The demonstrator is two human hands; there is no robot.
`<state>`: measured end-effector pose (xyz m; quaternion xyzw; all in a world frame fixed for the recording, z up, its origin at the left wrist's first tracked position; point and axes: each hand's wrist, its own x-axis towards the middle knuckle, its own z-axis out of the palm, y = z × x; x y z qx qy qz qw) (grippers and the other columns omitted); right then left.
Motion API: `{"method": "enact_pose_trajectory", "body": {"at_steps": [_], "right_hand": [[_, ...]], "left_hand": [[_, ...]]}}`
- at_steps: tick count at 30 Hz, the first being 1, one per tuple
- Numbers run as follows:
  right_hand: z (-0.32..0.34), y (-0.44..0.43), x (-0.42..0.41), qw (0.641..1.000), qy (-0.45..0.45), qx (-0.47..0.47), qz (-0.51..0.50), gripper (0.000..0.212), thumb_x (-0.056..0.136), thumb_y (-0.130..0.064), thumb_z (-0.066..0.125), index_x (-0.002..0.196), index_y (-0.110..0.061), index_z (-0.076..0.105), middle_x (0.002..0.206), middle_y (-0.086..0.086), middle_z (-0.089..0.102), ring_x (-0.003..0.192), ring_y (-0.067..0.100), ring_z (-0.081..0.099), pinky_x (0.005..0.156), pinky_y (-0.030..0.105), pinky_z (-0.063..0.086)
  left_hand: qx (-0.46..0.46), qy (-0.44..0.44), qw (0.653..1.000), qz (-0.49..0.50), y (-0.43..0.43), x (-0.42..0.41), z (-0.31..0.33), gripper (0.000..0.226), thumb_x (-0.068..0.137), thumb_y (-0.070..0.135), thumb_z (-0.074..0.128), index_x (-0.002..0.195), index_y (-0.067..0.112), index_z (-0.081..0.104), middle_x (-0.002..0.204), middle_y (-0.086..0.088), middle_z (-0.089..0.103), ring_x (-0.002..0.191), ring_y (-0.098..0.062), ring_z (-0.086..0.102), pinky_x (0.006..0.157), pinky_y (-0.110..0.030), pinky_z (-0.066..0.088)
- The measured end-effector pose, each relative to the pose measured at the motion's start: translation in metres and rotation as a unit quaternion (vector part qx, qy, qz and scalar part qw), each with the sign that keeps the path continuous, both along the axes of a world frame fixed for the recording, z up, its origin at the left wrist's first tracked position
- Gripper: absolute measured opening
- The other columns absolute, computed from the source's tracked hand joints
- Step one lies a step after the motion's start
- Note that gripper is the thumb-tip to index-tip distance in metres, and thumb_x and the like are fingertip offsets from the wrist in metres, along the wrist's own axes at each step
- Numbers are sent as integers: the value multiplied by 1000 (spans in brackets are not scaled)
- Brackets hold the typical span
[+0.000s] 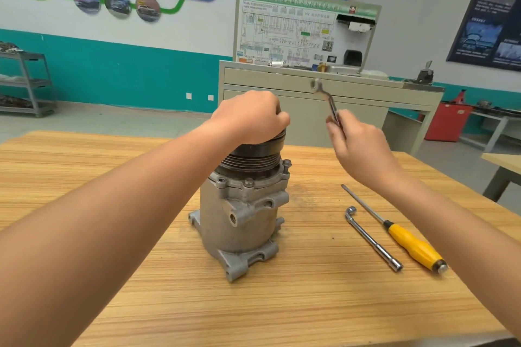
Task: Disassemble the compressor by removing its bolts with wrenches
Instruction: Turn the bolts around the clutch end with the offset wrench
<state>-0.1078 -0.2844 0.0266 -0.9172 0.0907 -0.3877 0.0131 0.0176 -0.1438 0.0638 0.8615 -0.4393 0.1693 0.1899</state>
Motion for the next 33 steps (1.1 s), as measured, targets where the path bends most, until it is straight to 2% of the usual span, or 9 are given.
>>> {"method": "enact_pose_trajectory", "body": {"at_steps": [7, 10, 13, 15, 16, 18, 23, 27, 33], "right_hand": [[8, 45, -44, 950, 227, -143, -157, 6, 94, -12, 38, 92, -17, 41, 62, -3, 37, 54, 18, 35, 44, 28, 27], [12, 66, -44, 923, 286, -185, -181, 16, 89, -2, 37, 79, -12, 32, 60, -2, 28, 50, 15, 24, 41, 25, 17], [13, 84, -43, 891, 346, -218, -196, 27, 87, 3, 39, 67, -10, 25, 61, 2, 28, 58, 19, 31, 41, 25, 17], [13, 93, -39, 880, 373, -214, -202, 6, 87, 5, 41, 88, -1, 43, 63, 4, 27, 69, 21, 37, 41, 25, 19], [9, 93, -36, 875, 381, -222, -200, 18, 88, 6, 42, 105, 2, 46, 64, 2, 24, 73, 22, 40, 40, 26, 20], [6, 95, -35, 871, 379, -249, -187, 33, 88, 9, 39, 121, 5, 41, 66, 2, 22, 76, 22, 44, 40, 26, 21], [15, 64, -41, 850, 359, -354, -156, 25, 90, 2, 33, 114, -3, 38, 64, 2, 22, 48, 15, 29, 38, 27, 17], [16, 26, -32, 852, 345, -377, -117, 31, 93, -8, 35, 124, -7, 35, 71, 2, 34, 46, 15, 30, 39, 26, 18], [7, -1, 16, 926, 218, -305, -42, 31, 89, 2, 45, 117, -8, 49, 103, 8, 61, 91, 25, 59, 67, 34, 48]], "left_hand": [[0, -10, 1000, 3, -2, 2, -2, 32, 92, 36, 38, 102, 17, 61, 99, -6, 63, 87, -29, 56, 64, -32, 36], [5, -16, 1000, 2, -3, 2, -2, 33, 92, 36, 38, 100, 16, 61, 98, -6, 63, 87, -30, 56, 70, -34, 34], [10, -15, 1000, 9, -3, 2, -2, 32, 92, 36, 37, 98, 16, 61, 96, -7, 62, 88, -31, 55, 74, -38, 30], [13, -18, 1000, 10, -4, 1, -2, 33, 92, 36, 37, 97, 16, 61, 95, -7, 62, 88, -31, 55, 73, -37, 31], [14, -19, 1000, 10, -4, 1, -1, 33, 92, 36, 36, 97, 16, 62, 95, -7, 62, 88, -31, 55, 72, -37, 32], [15, -19, 1000, 9, -4, 0, -2, 33, 92, 36, 36, 97, 15, 61, 95, -7, 61, 87, -31, 56, 71, -36, 33], [12, -16, 1000, 5, -3, 0, -2, 32, 92, 36, 36, 98, 15, 60, 95, -7, 62, 87, -30, 56, 71, -37, 35], [8, -18, 1000, 8, -3, 0, -3, 31, 93, 36, 36, 96, 16, 60, 95, -6, 62, 88, -29, 56, 76, -42, 31], [-8, -2, 1000, 6, -5, 4, -3, 32, 90, 38, 39, 98, 16, 62, 96, -6, 63, 86, -28, 57, 60, -29, 34]]}}
